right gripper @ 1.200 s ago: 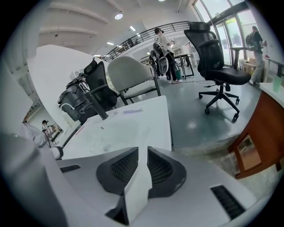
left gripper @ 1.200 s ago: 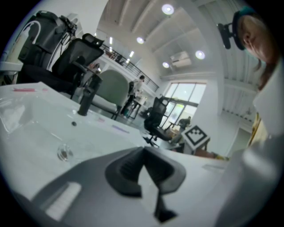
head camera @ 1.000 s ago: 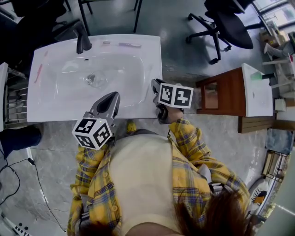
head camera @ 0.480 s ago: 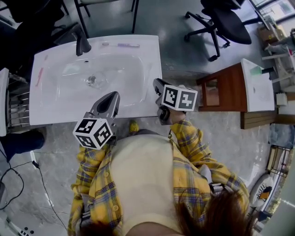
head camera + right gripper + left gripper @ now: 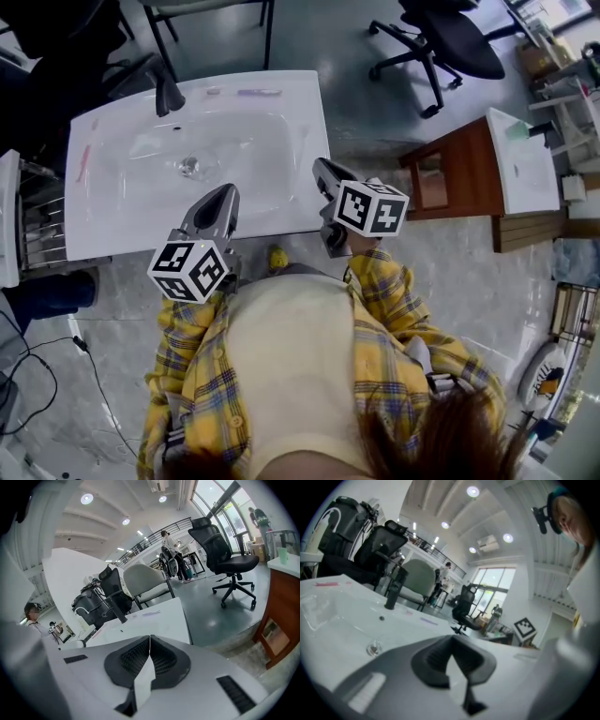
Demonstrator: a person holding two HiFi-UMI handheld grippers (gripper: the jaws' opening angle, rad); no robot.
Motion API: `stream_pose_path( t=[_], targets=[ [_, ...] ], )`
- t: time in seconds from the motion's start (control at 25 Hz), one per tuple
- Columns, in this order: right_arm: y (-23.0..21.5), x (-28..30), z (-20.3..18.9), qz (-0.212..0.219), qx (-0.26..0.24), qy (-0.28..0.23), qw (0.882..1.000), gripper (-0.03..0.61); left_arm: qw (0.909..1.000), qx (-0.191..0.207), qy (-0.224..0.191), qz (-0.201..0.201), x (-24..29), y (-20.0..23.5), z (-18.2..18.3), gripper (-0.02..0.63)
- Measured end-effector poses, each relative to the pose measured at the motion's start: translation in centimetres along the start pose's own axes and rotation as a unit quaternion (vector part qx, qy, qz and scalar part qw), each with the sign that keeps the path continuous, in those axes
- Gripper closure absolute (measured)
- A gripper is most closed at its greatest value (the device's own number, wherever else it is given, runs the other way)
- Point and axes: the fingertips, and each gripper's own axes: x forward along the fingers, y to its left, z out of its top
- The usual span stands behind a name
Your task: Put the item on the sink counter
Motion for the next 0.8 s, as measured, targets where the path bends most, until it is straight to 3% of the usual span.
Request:
stream_pose_path(
  t=[0.8],
  targets=[
    [4.0, -2.0, 0.8, 0.004, -0.059, -0.072, 0.996, 0.565, 0.9987, 0.014, 0.011, 0.048, -1.3, 3.3, 1.3, 0.607]
  ],
)
